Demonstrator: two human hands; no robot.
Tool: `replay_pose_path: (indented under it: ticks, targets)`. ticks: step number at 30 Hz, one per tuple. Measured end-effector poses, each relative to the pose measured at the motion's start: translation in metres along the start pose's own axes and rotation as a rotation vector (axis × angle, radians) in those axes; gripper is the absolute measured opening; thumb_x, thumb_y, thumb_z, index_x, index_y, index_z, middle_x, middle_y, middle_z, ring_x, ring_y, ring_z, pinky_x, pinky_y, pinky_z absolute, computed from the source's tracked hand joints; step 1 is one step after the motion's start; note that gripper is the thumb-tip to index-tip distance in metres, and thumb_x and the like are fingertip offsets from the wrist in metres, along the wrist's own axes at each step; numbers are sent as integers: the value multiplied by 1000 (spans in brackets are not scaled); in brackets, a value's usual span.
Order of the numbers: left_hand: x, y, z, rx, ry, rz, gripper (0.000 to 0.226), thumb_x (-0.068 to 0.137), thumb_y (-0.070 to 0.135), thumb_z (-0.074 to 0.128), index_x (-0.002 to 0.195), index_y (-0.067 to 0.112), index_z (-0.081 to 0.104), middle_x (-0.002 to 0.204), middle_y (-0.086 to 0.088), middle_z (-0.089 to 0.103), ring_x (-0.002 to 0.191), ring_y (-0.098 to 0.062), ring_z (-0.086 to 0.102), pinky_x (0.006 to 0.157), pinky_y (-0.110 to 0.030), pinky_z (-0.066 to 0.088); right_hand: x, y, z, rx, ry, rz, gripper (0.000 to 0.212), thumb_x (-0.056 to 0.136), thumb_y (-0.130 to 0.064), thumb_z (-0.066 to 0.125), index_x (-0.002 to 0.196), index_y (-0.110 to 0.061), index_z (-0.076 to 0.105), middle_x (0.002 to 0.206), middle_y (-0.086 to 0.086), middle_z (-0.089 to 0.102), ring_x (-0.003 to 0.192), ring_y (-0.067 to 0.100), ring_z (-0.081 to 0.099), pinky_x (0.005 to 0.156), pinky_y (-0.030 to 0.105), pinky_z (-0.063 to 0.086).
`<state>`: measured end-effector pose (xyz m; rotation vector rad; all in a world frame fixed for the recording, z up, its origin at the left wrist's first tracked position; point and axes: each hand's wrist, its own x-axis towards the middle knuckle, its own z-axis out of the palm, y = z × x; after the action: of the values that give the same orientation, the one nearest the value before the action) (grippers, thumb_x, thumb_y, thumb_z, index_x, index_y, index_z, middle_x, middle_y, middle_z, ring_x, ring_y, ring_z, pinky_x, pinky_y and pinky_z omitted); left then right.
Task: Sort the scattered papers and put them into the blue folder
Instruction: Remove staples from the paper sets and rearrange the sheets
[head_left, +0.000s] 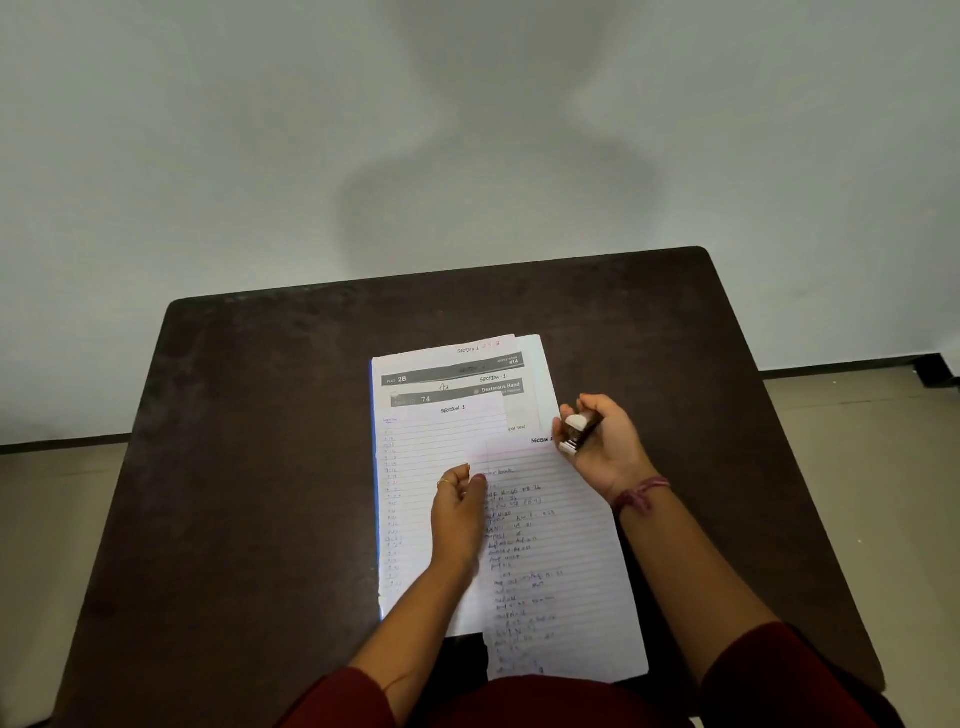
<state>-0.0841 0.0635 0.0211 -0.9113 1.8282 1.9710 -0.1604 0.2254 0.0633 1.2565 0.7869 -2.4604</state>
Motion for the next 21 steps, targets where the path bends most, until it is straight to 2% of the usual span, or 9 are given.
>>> replay_pose_path:
  ticks: [3,4,7,10,13,15,17,19,21]
  targets:
    - [1,-1,1,-5,0,-1,13,94,17,54,105,11,59,102,-12,69,98,-30,66,90,-51,53,-8,4,10,-80,-27,22,22,96,-19,45,77,-8,48,85,14,57,79,22,60,73,36,54]
    - [0,0,1,-1,2,-4,15,93,20,55,105,12,60,101,-12,70,98,-31,66,90,-52,53,-11,6,14,-136,-35,19,23,96,-20,43,78,-7,49,85,14,59,79,23,60,74,36,53]
    - [2,0,1,-11,9,-22,18,88,23,58,101,12,62,101,-13,70,99,-34,65,89,-54,53,-13,12,19,-374,-37,-20,27,96,-25,41,83,-10,58,82,7,63,72,17,57,66,31,44]
    - [1,2,2,-28,21,-43,10,93,13,54,97,9,63,98,-13,70,97,-33,66,88,-50,54,-11,14,17,-683,-4,-68,34,99,-35,36,101,-14,62,77,-4,54,66,8,39,60,23,31]
    - [2,0,0,-40,24,-50,9,93,13,55,95,11,64,98,-14,70,99,-36,65,88,-54,53,-9,13,14,-585,-146,-25,40,101,-35,35,114,-6,61,77,1,59,62,7,43,55,20,39]
    - [3,0,0,-39,23,-49,9,93,14,55,97,12,63,98,-11,71,98,-33,66,89,-53,53,-9,14,10,-520,-249,-56,39,101,-32,36,116,-5,60,85,6,65,70,9,56,65,21,51]
    - [3,1,0,-27,14,-35,10,94,16,54,101,15,62,100,-7,70,98,-28,66,90,-50,53,-9,13,7,-515,-341,-129,34,102,-27,36,116,-6,58,100,11,68,86,16,65,80,25,56]
    - [3,1,0,-7,-8,-20,11,96,17,52,105,18,60,103,-5,69,98,-24,67,90,-47,54,-8,9,4,-561,-431,-180,23,101,-19,39,109,-7,57,110,13,66,97,20,65,87,28,55]
    - [2,2,0,0,-17,-6,12,97,18,51,106,20,57,105,-4,69,98,-24,66,89,-46,55,-3,3,0,-753,-508,-244,12,96,-14,49,102,-7,57,109,12,66,100,21,64,87,28,55]
